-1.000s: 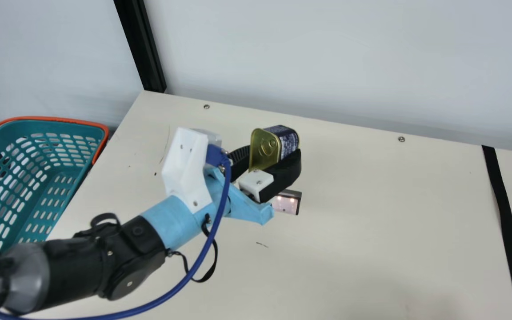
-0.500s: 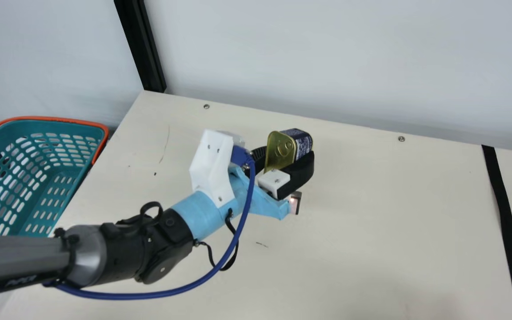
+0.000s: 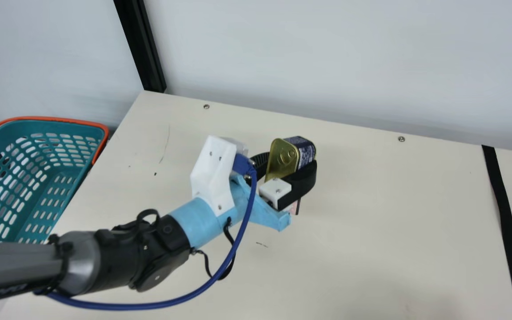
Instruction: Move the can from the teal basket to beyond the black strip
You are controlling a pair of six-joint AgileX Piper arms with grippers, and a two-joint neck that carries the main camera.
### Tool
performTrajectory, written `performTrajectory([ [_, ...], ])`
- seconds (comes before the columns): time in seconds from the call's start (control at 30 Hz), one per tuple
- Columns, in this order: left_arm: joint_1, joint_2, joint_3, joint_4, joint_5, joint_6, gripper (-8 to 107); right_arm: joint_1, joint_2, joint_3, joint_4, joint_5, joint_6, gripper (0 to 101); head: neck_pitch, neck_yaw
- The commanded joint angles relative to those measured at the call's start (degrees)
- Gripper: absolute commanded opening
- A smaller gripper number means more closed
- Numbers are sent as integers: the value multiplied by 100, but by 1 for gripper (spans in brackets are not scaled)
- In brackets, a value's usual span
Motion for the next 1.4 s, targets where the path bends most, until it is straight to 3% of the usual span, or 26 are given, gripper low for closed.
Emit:
performTrajectory([
  [0.0,-14,-330,149,139,159,-53,10,0,0,0,0,0,0,101,-9,-24],
  [0.5,-275,-2115,996,1593,1114,-1266,10,0,0,0,0,0,0,101,-9,-24],
  [0.7,-268,-2120,996,1586,1111,-1265,10,82,56,-62,67,-17,23,101,-9,-24],
  [0.97,-268,-2120,996,1586,1122,-1265,10,583,804,-817,604,-516,-96,101,-9,-24],
  [1.37,-268,-2120,996,1586,1122,-1265,10,1811,2550,-2115,1763,-1486,-411,101,-9,-24],
])
